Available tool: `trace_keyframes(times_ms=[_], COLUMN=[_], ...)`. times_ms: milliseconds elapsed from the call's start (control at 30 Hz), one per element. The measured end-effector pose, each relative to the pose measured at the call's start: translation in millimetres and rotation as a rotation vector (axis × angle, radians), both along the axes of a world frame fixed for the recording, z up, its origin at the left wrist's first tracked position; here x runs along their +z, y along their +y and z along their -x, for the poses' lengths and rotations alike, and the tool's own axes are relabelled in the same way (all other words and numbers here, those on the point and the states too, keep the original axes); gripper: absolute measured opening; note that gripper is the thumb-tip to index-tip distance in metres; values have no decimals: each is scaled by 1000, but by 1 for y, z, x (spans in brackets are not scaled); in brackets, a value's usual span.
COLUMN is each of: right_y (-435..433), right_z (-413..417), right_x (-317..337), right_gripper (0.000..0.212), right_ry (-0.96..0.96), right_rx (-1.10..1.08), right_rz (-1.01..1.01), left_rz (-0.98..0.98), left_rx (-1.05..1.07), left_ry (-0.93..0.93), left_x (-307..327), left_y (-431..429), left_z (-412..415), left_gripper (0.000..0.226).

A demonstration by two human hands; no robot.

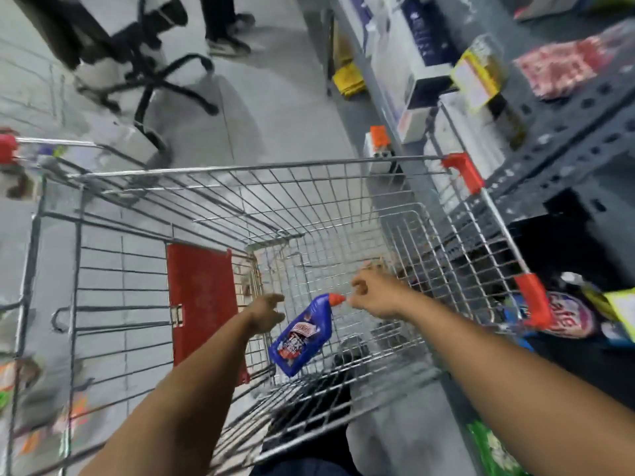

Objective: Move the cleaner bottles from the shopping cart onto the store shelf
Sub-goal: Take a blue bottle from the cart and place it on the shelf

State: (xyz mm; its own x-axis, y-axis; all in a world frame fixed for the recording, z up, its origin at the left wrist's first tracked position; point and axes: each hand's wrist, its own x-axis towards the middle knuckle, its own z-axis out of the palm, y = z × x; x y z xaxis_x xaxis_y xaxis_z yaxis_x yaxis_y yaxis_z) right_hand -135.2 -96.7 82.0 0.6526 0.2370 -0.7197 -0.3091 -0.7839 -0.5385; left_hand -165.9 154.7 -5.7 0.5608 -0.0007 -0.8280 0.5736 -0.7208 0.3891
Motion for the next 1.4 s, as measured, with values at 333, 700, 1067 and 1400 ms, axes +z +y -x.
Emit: trace_keyframes(times_ms=[333, 700, 1067, 1400], right_y=[54, 70, 23, -123], right_z=[2, 25, -17, 37], right_x=[-141, -186, -70, 180], right_gripper=[48, 38, 50, 44], right_ry=[342, 413, 175, -777], right_rx=[203, -214, 7, -627], right_rz=[192, 127, 36, -181], left_rz=[9, 32, 267, 839], left_rx=[-137, -241, -180, -450], left_ry=[94, 93, -149, -647], left_x=[-80, -99, -22, 206], left_y=[10, 11, -4, -184], left_z=[20, 15, -21, -91], left_gripper=[50, 24, 18, 22])
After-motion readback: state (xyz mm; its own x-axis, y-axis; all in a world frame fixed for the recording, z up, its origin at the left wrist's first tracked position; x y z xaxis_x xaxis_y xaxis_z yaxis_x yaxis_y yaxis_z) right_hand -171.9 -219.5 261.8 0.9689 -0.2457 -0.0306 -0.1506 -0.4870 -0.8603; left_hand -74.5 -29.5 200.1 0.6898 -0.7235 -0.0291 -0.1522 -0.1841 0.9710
